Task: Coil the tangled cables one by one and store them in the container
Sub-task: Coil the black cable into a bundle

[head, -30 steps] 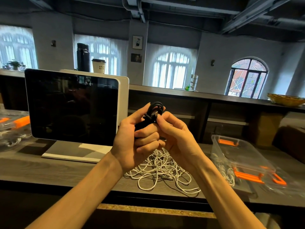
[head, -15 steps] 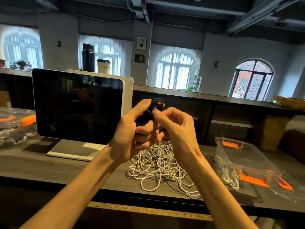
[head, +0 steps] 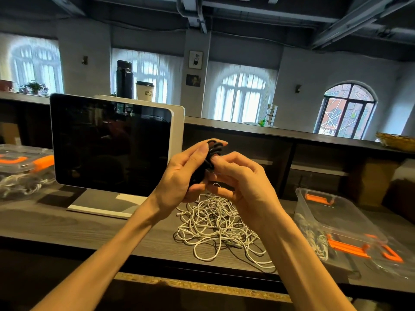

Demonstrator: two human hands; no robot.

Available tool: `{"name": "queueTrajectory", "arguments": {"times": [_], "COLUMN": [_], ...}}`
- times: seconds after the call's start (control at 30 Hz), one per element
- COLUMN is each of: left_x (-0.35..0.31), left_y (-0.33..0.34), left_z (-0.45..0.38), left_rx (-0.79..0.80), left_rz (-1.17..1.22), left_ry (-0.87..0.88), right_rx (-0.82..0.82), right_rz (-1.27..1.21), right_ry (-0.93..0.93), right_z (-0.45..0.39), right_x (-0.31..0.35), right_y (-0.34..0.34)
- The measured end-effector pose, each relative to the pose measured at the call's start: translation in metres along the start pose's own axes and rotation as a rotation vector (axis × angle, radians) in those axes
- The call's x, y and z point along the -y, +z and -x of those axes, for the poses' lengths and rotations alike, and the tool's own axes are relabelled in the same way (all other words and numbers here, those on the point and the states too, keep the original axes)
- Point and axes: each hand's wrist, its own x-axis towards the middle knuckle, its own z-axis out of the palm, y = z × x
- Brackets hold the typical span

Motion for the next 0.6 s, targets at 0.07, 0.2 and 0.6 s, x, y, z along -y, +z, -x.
{"name": "queueTrajectory", "arguments": {"times": [0.07, 0.2, 0.6], "left_x": [0.006, 0.016, 0.027], "left_y": [-0.001, 0.002, 0.000], "left_z": [-0.002, 0.000, 0.010], "left_rx": [-0.010, -0.012, -0.020], "left_rz": [0.023, 0.046, -0.051], "left_ry": [-0.013, -0.043, 0.003], "right_rx": [-0.027, -0.190, -0.115], "right_rz": [-0.042, 0.153, 0.073], "right_ry": [-0.050, -0.306, -0.176], "right_z": [0.000, 0.003, -0.004], "right_x": [-0.008, -0.022, -0.021], "right_y": [0.003, 0.004, -0.009]}}
